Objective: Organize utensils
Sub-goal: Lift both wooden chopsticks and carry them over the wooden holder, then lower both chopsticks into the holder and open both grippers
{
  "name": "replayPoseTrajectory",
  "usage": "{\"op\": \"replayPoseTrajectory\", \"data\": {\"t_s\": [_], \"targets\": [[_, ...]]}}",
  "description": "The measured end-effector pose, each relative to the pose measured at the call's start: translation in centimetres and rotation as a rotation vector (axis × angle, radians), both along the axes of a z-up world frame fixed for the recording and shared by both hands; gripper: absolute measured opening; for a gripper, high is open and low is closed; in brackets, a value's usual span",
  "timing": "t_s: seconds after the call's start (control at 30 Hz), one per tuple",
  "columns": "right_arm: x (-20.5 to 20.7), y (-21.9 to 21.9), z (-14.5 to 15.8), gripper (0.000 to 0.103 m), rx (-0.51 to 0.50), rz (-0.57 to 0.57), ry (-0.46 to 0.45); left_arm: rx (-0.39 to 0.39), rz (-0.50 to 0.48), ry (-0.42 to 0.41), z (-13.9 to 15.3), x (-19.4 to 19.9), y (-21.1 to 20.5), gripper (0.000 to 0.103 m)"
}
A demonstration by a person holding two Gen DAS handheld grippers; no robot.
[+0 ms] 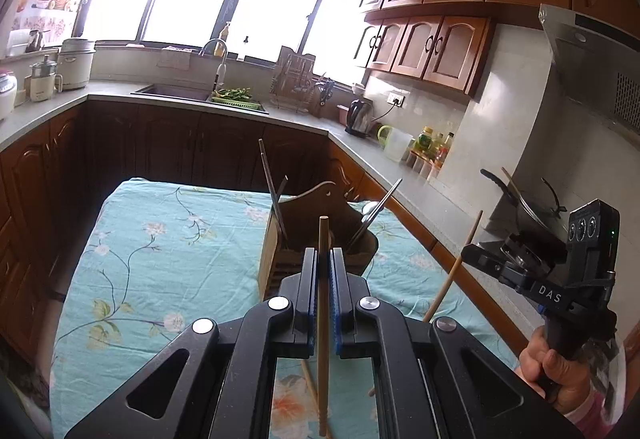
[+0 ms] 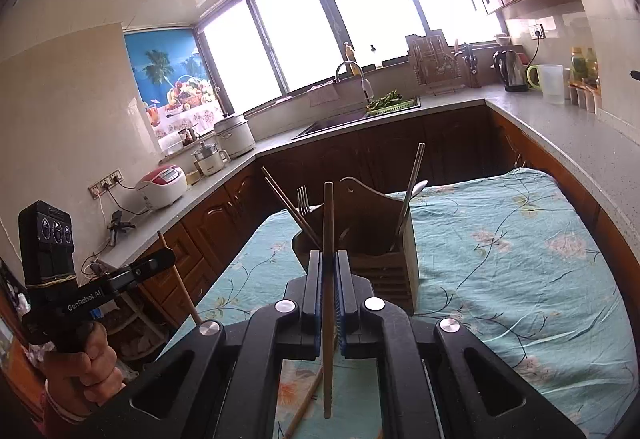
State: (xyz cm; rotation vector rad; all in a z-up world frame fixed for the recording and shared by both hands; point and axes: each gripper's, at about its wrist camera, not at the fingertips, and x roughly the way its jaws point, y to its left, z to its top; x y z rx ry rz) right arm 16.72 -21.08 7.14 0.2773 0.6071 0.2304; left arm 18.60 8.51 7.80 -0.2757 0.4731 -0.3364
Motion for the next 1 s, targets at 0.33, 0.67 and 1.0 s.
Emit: {"op": "replayPoseTrajectory", "data": {"t_s": [0.33,0.67,1.0], "targets": [[2.6,-0.9,2.8,0.005,-0.002,-0.035,-0.085,-0.023,0.027,-0.086,1.8,2.3,1.0,0.003],[7.8,-2.6,6.5,0.005,-0.005,-0.106,-0.187,-0.054,0.082,-0.209,4.4,6.9,1.8,0.003],[12.0,-3.8,4.8,0.005,-0.019,-0.16,-0.188,-0.053,0.168,-0.241,1.0,12.2,-0.4,0.003]]}}
